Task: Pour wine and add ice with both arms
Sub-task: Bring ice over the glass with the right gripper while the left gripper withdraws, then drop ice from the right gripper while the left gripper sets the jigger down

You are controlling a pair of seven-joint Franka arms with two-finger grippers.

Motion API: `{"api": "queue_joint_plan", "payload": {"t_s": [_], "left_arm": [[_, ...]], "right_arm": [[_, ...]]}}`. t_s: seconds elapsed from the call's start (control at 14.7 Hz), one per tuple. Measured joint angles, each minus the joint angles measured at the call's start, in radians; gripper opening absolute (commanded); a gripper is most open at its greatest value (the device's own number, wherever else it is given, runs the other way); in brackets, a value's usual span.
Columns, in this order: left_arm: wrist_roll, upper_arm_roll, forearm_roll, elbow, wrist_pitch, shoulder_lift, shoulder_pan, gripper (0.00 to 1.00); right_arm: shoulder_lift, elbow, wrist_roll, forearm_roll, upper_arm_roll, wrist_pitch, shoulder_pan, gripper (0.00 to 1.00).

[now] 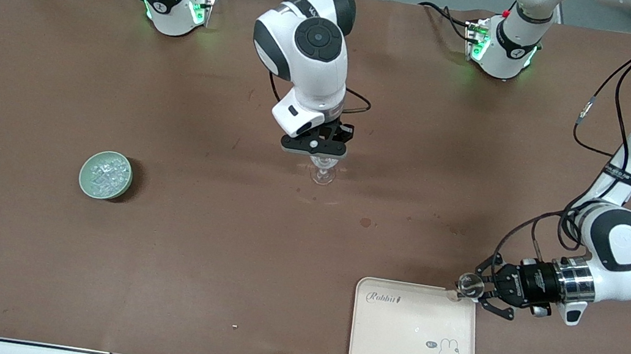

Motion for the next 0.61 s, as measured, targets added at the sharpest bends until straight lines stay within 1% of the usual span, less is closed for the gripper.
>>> {"api": "queue_joint_plan", "payload": {"t_s": [0.14, 0.27, 0.48, 0.61], "left_arm": [[0.021, 0.004, -0.046, 0.04, 0.0, 0.06, 0.001, 0.0], [0.055, 0.009, -0.061, 0.065, 0.001, 0.105, -0.002, 0.0], [0.084, 0.026, -0.067, 0.091, 0.008, 0.148, -0.008, 0.01], [0.084, 0.033, -0.067, 0.107, 0.04, 0.166, -0.011, 0.01]], "right_arm": [[0.0, 0.001, 0.004, -0.001, 0.0, -0.001, 0.008, 0.01], [0.0, 0.001, 0.005, -0.005, 0.0, -0.002, 0.015, 0.01], [0.007, 0.001, 0.005, -0.012, 0.0, -0.007, 0.023, 0.02], [0.015, 0.001, 0.006, -0.023, 0.0, -0.007, 0.029, 0.04]]}}
